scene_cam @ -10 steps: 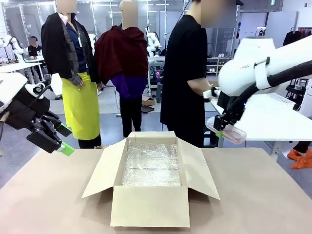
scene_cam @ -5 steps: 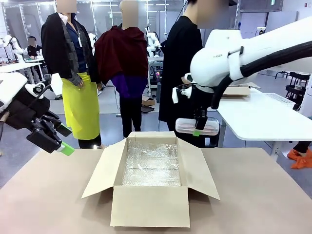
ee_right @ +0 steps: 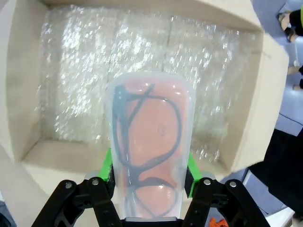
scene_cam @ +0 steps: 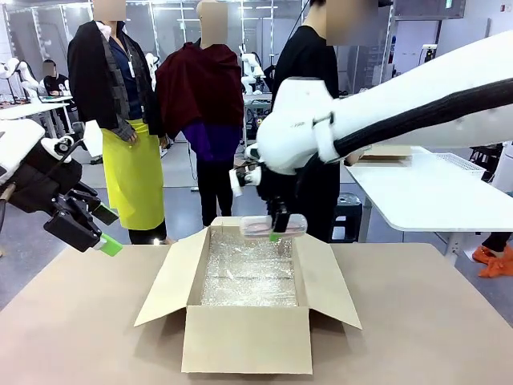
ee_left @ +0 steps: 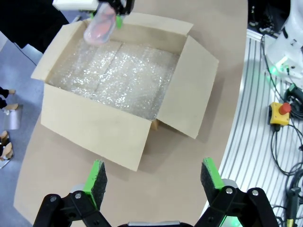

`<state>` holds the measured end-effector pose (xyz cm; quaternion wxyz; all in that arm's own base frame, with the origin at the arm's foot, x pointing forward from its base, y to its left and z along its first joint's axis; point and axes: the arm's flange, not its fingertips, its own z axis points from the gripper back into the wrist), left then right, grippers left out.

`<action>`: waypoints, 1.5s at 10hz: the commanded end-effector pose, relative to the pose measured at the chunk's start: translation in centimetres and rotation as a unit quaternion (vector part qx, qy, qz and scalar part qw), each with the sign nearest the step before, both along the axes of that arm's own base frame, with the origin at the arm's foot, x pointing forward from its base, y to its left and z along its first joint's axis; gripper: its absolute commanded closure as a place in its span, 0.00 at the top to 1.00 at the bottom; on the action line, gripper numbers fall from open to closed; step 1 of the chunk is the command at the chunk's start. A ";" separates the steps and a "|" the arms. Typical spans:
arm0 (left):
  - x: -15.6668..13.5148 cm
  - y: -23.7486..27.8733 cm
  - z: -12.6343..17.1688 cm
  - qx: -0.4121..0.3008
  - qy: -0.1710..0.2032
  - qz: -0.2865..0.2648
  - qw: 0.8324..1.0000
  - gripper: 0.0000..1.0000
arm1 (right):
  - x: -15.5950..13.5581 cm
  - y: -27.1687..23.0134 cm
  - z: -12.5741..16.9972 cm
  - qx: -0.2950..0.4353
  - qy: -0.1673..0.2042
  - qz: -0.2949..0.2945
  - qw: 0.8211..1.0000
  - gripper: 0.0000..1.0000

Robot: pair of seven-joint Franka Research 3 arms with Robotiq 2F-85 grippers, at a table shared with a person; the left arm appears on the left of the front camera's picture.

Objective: Pack the glasses set securely to prepare it for shipping.
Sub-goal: Place the Glasses case inside the Package Box.

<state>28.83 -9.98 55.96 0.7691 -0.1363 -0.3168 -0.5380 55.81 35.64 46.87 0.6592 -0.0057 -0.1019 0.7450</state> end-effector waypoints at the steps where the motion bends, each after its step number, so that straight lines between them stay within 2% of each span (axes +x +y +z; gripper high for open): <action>1: 0.0 0.0 0.1 -0.009 0.000 0.000 1.000 1.00 | 2.9 2.2 -2.0 -0.003 -0.017 -0.019 1.000 0.55; 3: 0.0 0.0 0.1 -0.009 0.000 0.000 1.000 1.00 | 5.0 3.8 -5.3 -0.003 -0.012 -0.028 1.000 0.55; 7: 0.0 0.0 0.1 -0.009 0.000 0.000 1.000 1.00 | 7.5 5.3 -10.0 -0.007 0.018 -0.046 0.999 0.55; 10: 0.0 0.0 0.1 -0.009 0.000 0.000 1.000 1.00 | 8.2 5.2 -12.6 -0.017 0.010 -0.071 0.997 0.55; 11: 0.0 0.0 0.1 -0.009 0.000 0.000 1.000 1.00 | 8.1 5.1 -12.7 -0.015 0.012 -0.073 0.997 0.79; 13: 0.0 0.0 0.1 -0.009 0.000 0.000 1.000 1.00 | 8.0 4.8 -12.7 -0.018 0.018 -0.075 0.997 1.00; 15: 0.0 0.0 0.1 -0.009 0.000 0.000 1.000 1.00 | 7.4 4.9 -12.0 -0.014 0.015 -0.076 0.997 1.00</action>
